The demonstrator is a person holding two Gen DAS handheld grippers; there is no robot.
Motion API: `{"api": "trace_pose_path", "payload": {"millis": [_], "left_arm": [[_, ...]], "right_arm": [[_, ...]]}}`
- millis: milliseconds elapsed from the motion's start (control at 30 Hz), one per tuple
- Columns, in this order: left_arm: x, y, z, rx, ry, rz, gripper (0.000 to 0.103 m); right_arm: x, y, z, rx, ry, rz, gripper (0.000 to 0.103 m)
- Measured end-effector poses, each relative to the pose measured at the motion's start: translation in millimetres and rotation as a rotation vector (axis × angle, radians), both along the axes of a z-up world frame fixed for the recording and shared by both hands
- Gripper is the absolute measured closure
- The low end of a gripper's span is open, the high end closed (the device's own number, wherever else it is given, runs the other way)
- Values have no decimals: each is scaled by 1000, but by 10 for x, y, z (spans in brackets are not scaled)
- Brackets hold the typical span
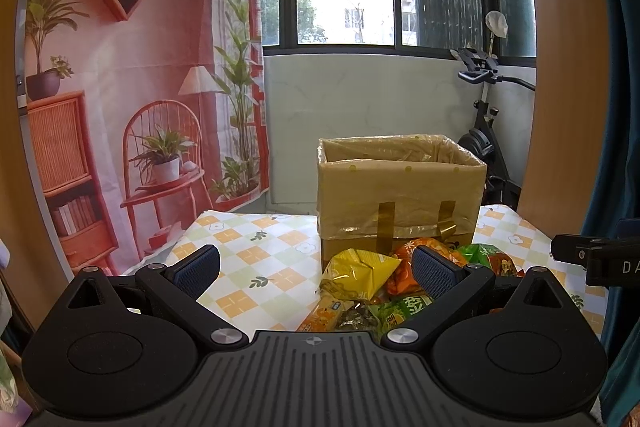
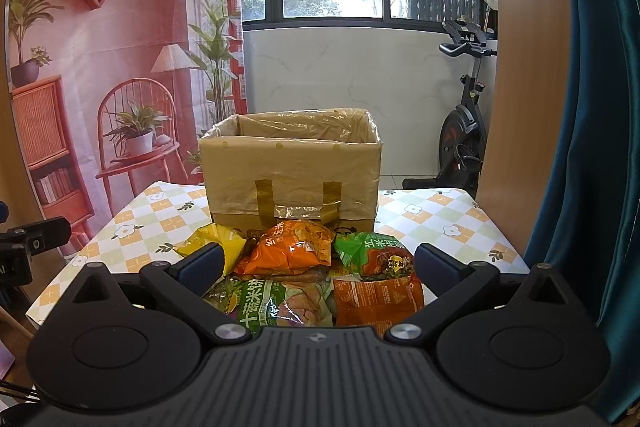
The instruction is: Organize snacks
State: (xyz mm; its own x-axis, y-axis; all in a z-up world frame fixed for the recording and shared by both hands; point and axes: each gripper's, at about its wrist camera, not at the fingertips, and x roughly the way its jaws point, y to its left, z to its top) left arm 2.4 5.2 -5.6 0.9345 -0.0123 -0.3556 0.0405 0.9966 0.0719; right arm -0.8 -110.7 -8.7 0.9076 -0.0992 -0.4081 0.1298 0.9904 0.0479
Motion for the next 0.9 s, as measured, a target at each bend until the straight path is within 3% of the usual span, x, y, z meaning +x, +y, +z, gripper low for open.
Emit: {"api": "trace_pose_path", "payload": {"millis": [900], "left_arm": [[-7, -38, -38, 0, 15, -4, 0]], "right_arm": [[-7, -1, -3, 1, 3, 0, 0]]}}
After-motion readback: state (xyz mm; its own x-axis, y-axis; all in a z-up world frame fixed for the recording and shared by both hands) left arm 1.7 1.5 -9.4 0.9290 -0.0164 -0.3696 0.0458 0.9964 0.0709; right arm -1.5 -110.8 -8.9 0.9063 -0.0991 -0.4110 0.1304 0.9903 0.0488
